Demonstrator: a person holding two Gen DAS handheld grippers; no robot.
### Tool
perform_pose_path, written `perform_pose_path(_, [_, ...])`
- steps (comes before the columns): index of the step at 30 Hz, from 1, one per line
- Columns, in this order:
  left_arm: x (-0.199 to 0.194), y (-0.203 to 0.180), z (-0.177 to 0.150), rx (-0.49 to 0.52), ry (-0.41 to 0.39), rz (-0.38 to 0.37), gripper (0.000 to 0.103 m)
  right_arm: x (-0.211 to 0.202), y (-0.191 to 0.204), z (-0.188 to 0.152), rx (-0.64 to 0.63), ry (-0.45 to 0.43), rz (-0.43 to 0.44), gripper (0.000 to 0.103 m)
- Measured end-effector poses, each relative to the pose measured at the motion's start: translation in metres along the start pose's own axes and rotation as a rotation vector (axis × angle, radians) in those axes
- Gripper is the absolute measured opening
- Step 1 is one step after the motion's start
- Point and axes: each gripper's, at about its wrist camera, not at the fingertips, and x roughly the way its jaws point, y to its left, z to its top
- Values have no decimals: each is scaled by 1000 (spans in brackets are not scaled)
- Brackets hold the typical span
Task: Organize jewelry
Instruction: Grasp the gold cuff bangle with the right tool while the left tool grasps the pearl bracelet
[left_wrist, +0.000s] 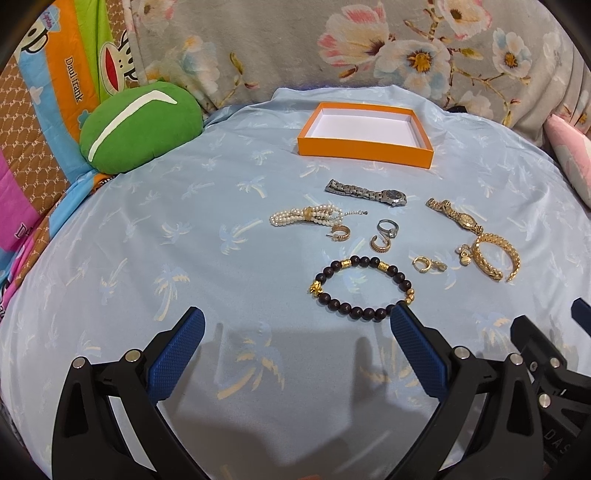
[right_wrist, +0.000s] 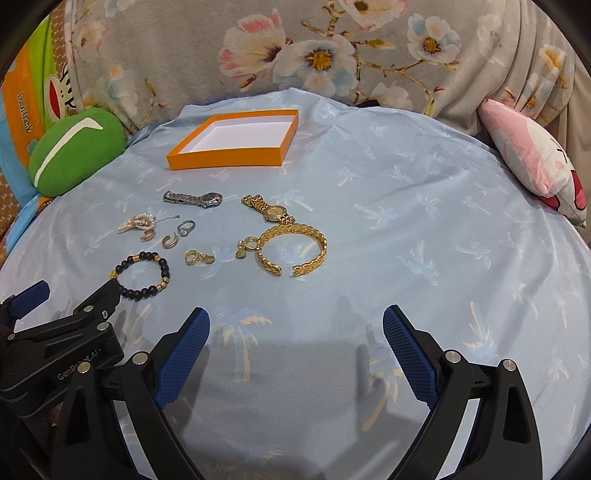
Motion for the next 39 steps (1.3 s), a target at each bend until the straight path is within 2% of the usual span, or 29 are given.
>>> perform_pose_path(8, [15,17,-2,-80,68,-67,98,26,-16,24,51,30,-6,93])
perform_pose_path(14, [20,20,-5,-91,85,-96,98,44,-15,39,52,44,8,93])
perform_pose_path(17, [20,19,-6,-88,90,-106,98,53,-11,43,44,66,16,87])
perform_pose_path(21, [22,18,-6,-85,95,-115,98,64,-11,45,47,110,20,72])
perform_pose_path(26, [22,17,-6,-83,97,-123,98,68,-8,47,40,115,9,70])
perform_pose_path(30, [22,17,-6,-84,97,-123,98,68,-7,47,30,113,1,57])
perform_pose_path(39, [25,20,-7,-102,108,-126,98,65,-15,47,69,104,40,56])
